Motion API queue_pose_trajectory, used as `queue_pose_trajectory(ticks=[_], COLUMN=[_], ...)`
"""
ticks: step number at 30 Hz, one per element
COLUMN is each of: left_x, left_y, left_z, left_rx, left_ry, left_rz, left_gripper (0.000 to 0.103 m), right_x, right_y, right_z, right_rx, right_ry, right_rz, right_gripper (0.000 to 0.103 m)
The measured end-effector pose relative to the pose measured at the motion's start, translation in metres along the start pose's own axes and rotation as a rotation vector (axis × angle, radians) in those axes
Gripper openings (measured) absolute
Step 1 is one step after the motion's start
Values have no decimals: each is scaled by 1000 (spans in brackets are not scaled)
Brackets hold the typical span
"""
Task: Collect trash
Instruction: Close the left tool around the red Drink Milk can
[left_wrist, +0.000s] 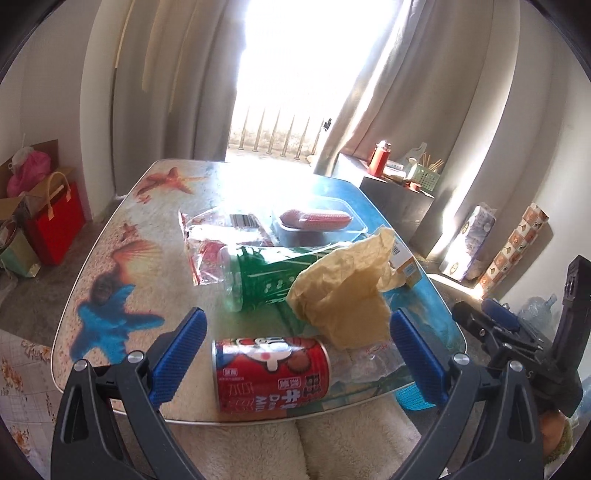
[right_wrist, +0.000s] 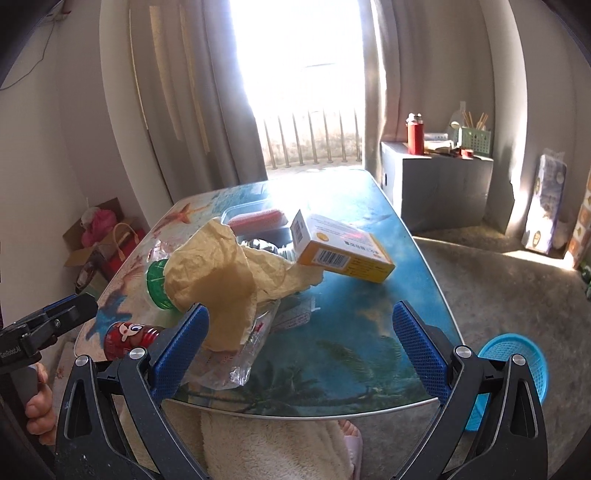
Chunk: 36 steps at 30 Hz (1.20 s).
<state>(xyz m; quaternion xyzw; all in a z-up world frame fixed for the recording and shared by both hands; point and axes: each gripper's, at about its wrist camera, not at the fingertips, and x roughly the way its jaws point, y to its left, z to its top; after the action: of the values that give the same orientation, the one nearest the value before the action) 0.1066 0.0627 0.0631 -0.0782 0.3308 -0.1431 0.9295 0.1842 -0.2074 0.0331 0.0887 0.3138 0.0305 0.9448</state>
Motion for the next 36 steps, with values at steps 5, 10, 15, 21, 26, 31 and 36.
queue_pose_trajectory(ticks=[5, 10, 15, 21, 26, 31, 36], left_x=[18, 25, 22, 14, 1, 9, 30], left_y=[3, 14, 33, 41, 16, -27, -23], left_z=[5, -7, -18, -19, -19, -36, -41], left_rx=[6, -31, -92, -84, 153, 613, 831], left_ry=[35, 73, 96, 87, 60, 121, 196], left_rz=[20, 63, 102, 108, 31, 3, -32], left_gripper=[97, 97, 97, 97, 97, 97, 97], right_x=[10, 29, 53, 45, 32, 25, 13], right_y=[13, 45, 64, 59, 42, 27, 20], right_z=[12, 25, 32, 36, 29, 22, 21], right_rx=[-55, -195, -288, -267, -209, -152, -117], right_ry=[-4, -11, 1, -4, 5, 28, 4], right_rz=[99, 178, 186, 202, 211, 191, 161], right_gripper=[95, 95, 95, 95, 95, 95, 95])
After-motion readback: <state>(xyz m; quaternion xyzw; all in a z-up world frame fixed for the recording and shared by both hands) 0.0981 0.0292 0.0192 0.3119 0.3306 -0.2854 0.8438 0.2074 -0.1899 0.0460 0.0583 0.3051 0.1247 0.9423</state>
